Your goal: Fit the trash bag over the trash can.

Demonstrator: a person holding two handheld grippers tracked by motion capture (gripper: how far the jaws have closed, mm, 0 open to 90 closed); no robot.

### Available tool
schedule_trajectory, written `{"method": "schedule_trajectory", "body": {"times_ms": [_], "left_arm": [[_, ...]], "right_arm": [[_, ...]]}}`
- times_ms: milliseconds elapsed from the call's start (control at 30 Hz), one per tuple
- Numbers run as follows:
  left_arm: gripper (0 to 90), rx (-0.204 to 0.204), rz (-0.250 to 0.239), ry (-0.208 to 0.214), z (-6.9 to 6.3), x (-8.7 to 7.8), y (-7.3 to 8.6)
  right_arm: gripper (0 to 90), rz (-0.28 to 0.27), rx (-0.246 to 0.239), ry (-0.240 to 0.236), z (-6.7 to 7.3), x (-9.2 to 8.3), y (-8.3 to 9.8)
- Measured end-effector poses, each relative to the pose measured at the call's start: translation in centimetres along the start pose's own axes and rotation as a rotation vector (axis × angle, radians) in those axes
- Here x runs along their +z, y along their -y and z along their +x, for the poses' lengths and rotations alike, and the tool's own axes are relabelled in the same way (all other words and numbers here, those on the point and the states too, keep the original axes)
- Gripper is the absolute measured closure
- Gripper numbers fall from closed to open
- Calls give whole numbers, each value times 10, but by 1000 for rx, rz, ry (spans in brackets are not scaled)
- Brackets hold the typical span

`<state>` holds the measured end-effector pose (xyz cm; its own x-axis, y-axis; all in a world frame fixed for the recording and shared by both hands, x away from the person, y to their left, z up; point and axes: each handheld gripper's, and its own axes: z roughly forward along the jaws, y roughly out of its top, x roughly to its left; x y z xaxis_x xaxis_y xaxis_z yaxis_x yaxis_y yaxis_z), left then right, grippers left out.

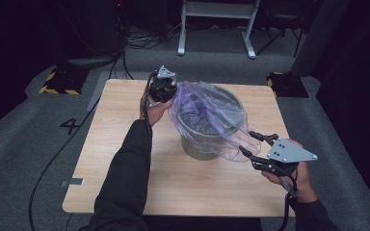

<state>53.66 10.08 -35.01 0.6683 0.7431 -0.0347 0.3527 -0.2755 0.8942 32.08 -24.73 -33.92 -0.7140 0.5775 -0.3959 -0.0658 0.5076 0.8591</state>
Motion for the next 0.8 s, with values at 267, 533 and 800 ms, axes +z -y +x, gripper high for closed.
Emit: {"method": "schedule_trajectory", "body": {"times_ms": [267,533,800], "left_arm": [[897,2,6,-10,1,-1,3],[897,-4,0,-14,2,-3,3],[897,2,12,-8,5,-1,6]], "right_arm": [[263,-38,6,-33,5,-19,-10],[268,-15,94,-10,-13,-7,-12],[564,79,118,67,-35,30,-11]]}}
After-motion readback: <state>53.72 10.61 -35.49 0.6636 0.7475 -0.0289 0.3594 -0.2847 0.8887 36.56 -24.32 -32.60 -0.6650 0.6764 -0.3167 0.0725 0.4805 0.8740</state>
